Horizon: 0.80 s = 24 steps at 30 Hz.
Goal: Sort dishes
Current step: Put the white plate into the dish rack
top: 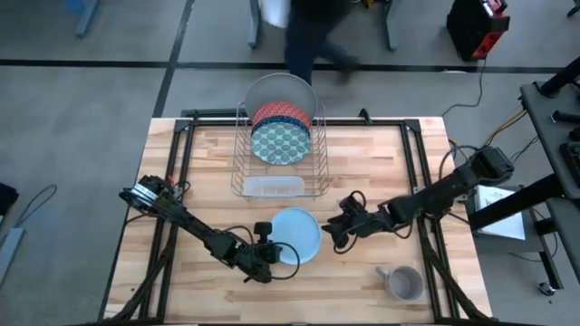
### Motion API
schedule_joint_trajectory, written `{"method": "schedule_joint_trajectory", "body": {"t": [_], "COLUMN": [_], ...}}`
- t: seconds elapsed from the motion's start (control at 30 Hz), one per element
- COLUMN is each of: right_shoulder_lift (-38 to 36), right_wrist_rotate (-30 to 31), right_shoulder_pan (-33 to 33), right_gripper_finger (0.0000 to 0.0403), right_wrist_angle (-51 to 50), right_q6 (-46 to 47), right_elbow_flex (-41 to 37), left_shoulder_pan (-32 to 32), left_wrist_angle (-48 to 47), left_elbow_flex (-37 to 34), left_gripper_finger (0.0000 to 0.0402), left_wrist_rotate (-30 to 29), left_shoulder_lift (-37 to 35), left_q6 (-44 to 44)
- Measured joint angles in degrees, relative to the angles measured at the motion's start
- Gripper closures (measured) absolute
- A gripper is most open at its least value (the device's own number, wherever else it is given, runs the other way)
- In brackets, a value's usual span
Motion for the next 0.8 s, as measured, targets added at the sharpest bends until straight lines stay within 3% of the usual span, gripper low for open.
{"method": "schedule_joint_trajectory", "body": {"t": [0.3,0.5,0.63,0.8], "right_shoulder_lift": [12.76,19.91,22.06,21.19], "right_wrist_rotate": [-1.64,-3.81,-3.47,-3.13], "right_shoulder_pan": [-0.3,-0.35,-0.35,-0.42], "right_gripper_finger": [0.0206,0.0224,0.0269,0.0371], "right_wrist_angle": [18.87,20.32,20.26,21.04], "right_q6": [-2.5,-2.5,-2.56,-4.18], "right_elbow_flex": [0.34,3.08,3.94,4.15], "left_shoulder_pan": [-0.09,0.0,-0.26,-0.5], "left_wrist_angle": [0.55,2.88,2.17,-2.64], "left_elbow_flex": [-0.13,0.02,1.23,3.32], "left_gripper_finger": [0.0401,0.0401,0.0401,0.0401], "left_wrist_rotate": [-0.41,-0.43,-0.96,-1.04], "left_shoulder_lift": [0.04,0.13,-0.05,-1.09], "left_q6": [0.0,1.24,3.23,4.13]}}
